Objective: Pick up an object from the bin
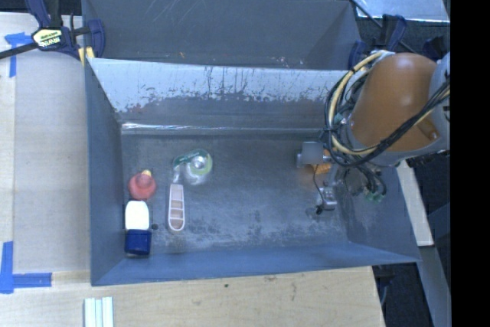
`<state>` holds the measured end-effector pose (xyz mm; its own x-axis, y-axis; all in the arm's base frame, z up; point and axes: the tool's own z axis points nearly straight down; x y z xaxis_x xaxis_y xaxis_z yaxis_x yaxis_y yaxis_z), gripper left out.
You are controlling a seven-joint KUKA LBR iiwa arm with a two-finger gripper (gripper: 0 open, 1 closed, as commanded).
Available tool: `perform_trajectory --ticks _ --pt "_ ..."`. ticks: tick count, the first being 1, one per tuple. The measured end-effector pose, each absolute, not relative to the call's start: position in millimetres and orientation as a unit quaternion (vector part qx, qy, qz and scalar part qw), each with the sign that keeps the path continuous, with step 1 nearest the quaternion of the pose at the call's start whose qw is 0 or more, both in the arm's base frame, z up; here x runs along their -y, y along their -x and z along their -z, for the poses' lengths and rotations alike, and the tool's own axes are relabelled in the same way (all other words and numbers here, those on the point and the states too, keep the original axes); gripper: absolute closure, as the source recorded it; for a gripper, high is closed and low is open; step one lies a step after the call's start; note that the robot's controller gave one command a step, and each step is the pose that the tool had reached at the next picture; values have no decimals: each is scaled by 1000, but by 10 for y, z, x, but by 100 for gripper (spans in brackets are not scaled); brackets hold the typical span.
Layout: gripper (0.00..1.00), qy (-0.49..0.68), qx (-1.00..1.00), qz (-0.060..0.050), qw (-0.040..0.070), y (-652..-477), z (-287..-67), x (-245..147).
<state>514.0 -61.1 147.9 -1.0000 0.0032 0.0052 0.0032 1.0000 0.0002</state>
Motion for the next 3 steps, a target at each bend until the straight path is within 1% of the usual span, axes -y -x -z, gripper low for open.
perform_trajectory --ticks 1,2,3 --pt "0 0 1000 0 -2 -5158 -1524 609" --pt "0 -52 999 -1 0 -5862 -699 1453" --pt "0 -116 993 -1 -5 -5982 -1243 1269"
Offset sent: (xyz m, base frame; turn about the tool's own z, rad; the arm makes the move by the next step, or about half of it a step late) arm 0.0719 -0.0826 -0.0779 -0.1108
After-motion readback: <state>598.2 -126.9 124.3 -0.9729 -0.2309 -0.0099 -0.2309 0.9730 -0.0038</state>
